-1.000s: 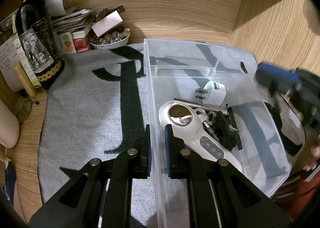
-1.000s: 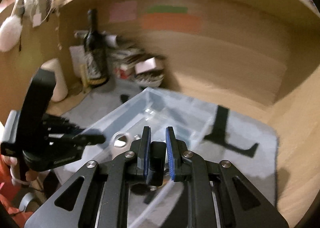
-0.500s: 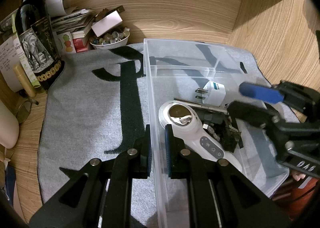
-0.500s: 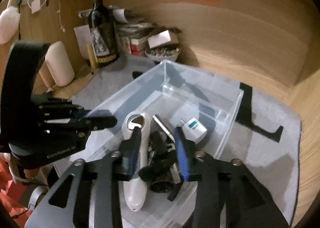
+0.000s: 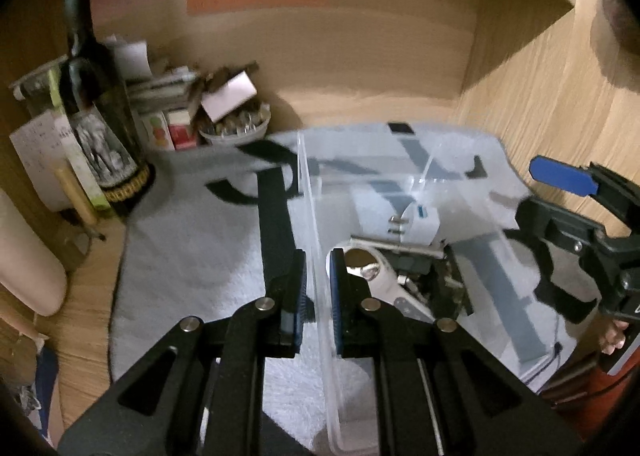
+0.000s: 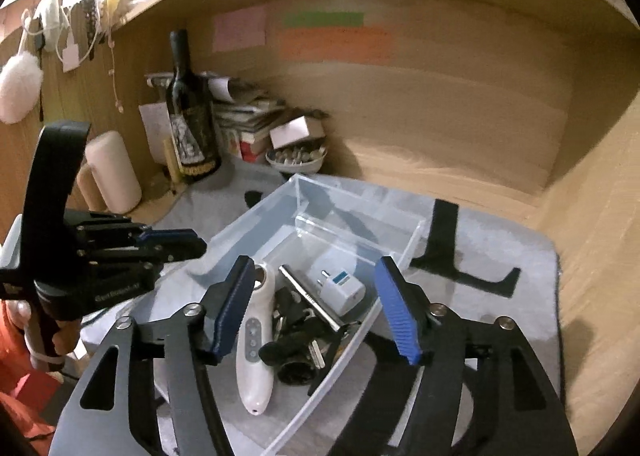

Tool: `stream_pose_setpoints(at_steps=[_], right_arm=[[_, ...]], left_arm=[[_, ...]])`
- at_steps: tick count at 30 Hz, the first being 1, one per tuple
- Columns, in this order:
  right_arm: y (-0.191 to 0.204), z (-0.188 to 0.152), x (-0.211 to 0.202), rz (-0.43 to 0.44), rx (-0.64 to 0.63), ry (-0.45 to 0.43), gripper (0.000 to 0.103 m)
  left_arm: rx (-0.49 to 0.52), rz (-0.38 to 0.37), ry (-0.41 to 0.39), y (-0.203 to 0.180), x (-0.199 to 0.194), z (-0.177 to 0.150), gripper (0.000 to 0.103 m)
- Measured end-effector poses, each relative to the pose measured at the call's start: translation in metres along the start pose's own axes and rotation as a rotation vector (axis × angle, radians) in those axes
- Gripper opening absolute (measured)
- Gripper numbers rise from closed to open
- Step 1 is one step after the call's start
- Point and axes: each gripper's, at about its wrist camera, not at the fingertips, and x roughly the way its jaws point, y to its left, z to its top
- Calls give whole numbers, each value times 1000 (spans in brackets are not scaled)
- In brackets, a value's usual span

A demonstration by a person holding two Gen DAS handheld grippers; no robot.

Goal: Organize rigid objects

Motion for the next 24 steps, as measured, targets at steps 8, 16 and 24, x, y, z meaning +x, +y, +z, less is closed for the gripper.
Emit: stream_pose_setpoints(at_steps=[8, 16, 24], right_arm=[[4, -3, -39, -60, 17, -101, 84], [15, -11, -71, -110, 18, -193, 102], [25, -21, -95, -146, 26, -257, 103]], left_arm=[[4, -18, -105, -9, -40, 1, 13], [12, -10, -218, -21, -77, -10, 50], [28, 38, -350, -32, -109, -27, 89]])
